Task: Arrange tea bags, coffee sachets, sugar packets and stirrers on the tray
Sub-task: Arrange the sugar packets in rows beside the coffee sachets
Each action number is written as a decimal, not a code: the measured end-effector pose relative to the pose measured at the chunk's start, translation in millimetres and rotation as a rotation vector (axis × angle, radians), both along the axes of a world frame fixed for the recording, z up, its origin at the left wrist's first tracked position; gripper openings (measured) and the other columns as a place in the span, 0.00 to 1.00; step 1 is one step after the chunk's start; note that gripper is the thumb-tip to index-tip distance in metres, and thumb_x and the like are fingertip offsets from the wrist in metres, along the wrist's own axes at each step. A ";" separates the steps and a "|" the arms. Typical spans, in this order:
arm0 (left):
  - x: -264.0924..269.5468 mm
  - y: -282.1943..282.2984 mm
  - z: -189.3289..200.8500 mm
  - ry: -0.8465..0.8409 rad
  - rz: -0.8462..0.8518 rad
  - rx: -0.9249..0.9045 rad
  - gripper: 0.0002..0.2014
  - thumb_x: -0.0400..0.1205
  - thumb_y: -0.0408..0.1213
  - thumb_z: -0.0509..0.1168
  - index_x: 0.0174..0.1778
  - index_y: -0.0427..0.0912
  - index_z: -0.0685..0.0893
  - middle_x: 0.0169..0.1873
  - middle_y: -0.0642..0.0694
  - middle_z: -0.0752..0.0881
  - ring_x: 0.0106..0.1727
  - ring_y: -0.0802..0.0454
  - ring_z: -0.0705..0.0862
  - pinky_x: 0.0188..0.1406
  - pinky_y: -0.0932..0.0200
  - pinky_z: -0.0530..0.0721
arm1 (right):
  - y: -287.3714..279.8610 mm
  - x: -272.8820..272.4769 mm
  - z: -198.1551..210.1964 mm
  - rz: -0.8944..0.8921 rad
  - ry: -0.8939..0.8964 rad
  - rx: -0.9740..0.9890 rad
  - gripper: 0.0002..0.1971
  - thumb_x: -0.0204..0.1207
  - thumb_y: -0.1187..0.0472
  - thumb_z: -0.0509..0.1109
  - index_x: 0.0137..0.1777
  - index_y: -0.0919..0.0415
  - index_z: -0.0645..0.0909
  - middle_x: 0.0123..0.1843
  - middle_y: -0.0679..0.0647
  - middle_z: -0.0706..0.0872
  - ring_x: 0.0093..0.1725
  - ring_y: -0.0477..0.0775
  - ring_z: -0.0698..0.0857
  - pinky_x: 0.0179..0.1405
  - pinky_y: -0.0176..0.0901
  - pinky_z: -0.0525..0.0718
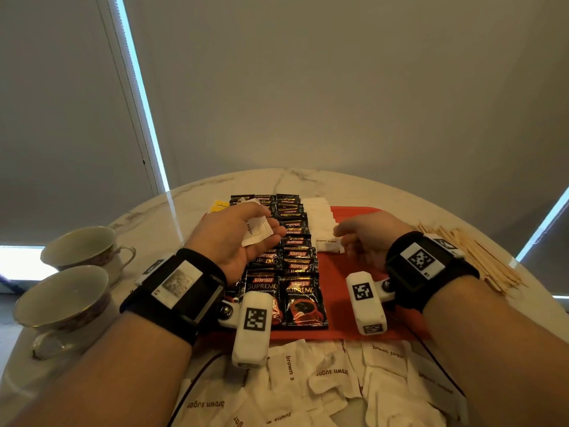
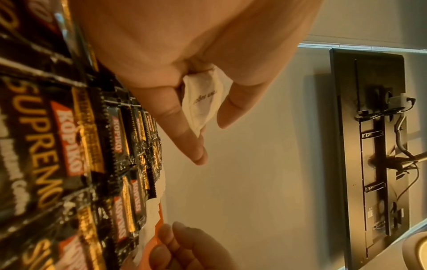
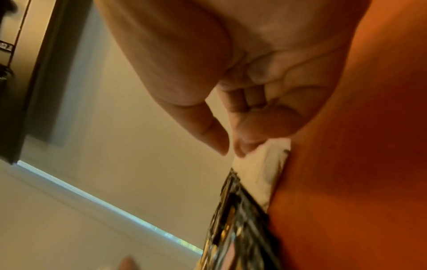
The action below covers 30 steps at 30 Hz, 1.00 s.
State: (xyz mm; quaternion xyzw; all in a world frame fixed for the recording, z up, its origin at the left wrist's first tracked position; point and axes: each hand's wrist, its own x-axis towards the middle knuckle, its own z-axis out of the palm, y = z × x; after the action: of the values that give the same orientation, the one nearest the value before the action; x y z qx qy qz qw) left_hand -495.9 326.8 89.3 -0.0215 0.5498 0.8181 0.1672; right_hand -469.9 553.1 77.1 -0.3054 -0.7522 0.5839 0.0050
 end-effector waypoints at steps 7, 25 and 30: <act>3.6 2.8 0.1 -0.012 -0.016 -0.003 0.07 0.86 0.24 0.62 0.55 0.33 0.84 0.50 0.31 0.89 0.45 0.38 0.95 0.42 0.51 0.95 | -12.4 2.7 1.2 0.088 -0.074 -0.070 0.10 0.80 0.67 0.70 0.55 0.74 0.87 0.29 0.56 0.85 0.27 0.49 0.77 0.28 0.40 0.79; 7.7 -0.7 -1.3 0.198 -0.270 -0.281 0.11 0.83 0.28 0.73 0.62 0.36 0.87 0.48 0.38 0.95 0.46 0.45 0.96 0.31 0.62 0.91 | -60.4 6.7 8.0 0.424 0.353 -0.407 0.03 0.81 0.63 0.73 0.49 0.63 0.85 0.31 0.51 0.87 0.28 0.48 0.82 0.30 0.39 0.75; 8.3 0.4 2.2 0.180 -0.193 -0.331 0.14 0.80 0.44 0.77 0.55 0.39 0.88 0.41 0.41 0.95 0.37 0.47 0.94 0.26 0.62 0.89 | -58.6 5.6 10.5 0.345 0.407 -0.392 0.04 0.81 0.64 0.73 0.50 0.64 0.88 0.47 0.61 0.91 0.44 0.59 0.89 0.43 0.53 0.87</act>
State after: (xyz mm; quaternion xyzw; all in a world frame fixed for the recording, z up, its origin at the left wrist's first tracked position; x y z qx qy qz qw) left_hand -487.6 327.1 91.4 0.0774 0.6889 0.6955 0.1891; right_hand -464.4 494.5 87.6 -0.0458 -0.6498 0.7587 -0.0027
